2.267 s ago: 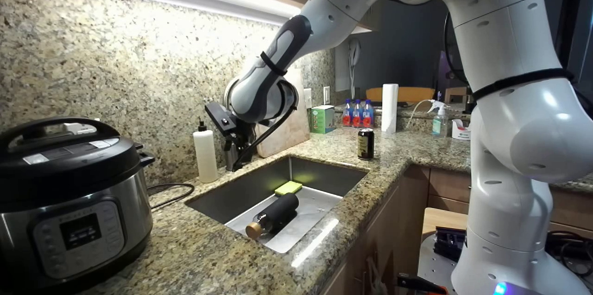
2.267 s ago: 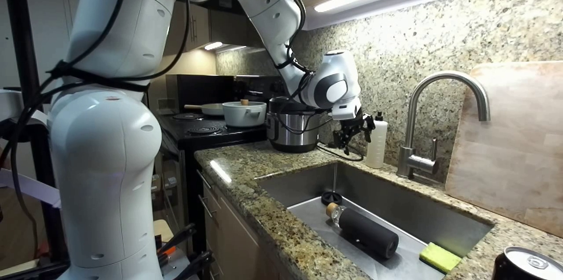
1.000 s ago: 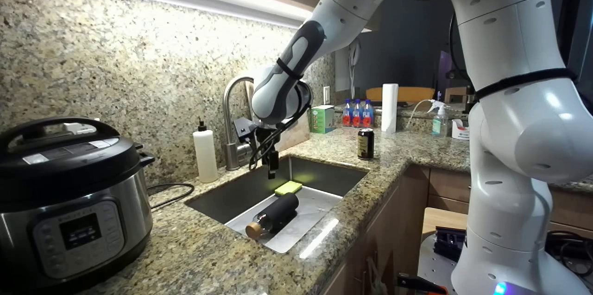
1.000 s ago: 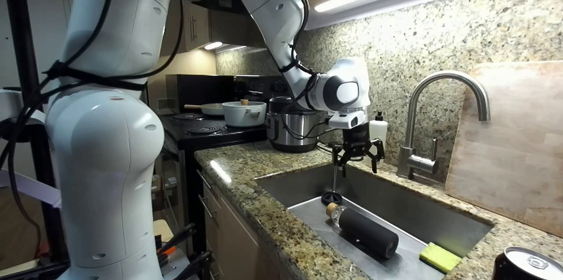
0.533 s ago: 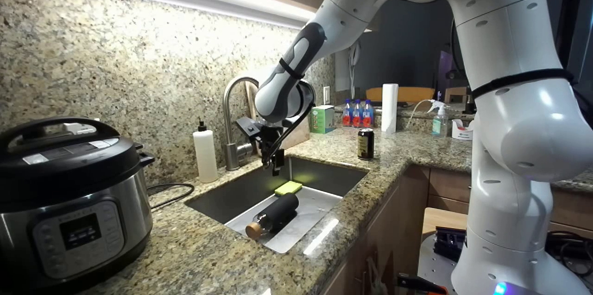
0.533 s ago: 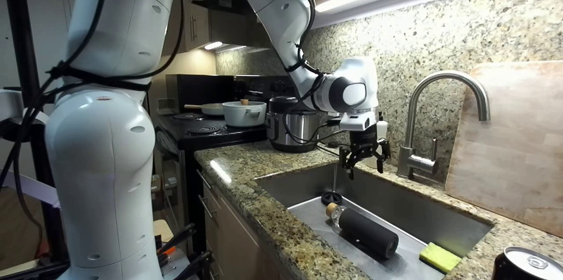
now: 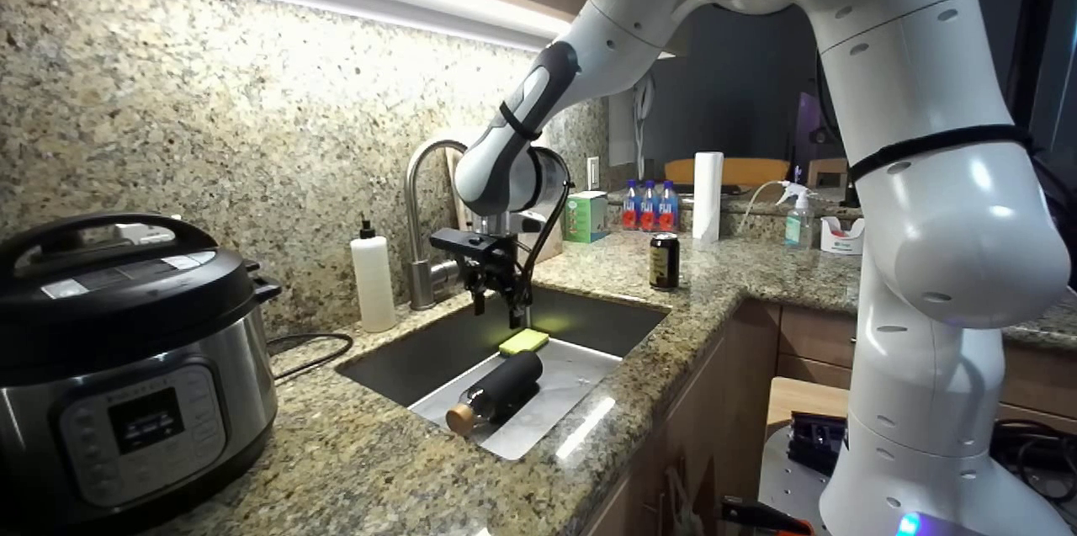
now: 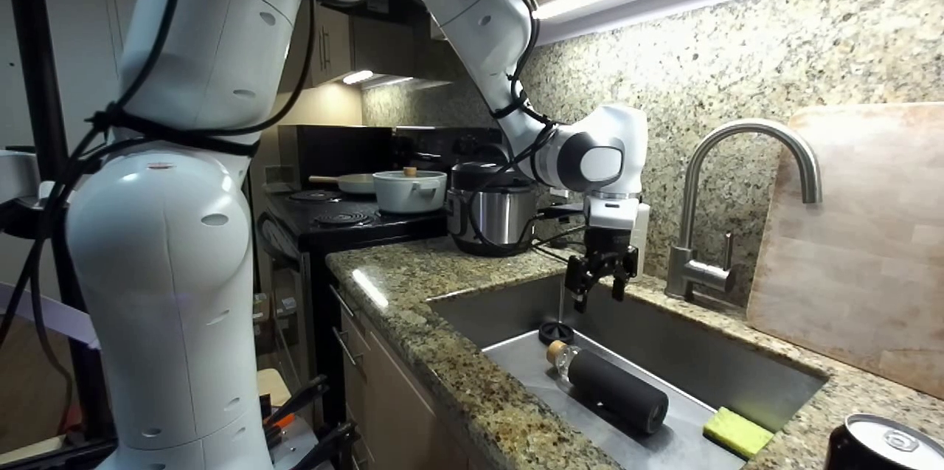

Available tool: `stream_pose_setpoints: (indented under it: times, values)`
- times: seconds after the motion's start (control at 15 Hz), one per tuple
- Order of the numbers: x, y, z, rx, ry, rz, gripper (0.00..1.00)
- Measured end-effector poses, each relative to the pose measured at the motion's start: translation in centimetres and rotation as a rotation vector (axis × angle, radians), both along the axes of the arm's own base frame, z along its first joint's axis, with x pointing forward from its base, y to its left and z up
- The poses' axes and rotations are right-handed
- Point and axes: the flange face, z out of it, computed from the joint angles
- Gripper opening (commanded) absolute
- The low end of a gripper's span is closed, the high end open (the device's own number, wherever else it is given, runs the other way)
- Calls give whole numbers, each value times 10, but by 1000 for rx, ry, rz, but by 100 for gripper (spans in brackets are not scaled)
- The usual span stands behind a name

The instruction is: Remove the bottle from the sink

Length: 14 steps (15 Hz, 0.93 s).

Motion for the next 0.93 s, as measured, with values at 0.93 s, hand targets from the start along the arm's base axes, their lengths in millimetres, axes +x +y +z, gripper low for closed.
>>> stream_pose_setpoints:
  times: [0.93]
  values:
    - [11, -17, -70, 44, 105, 114, 100]
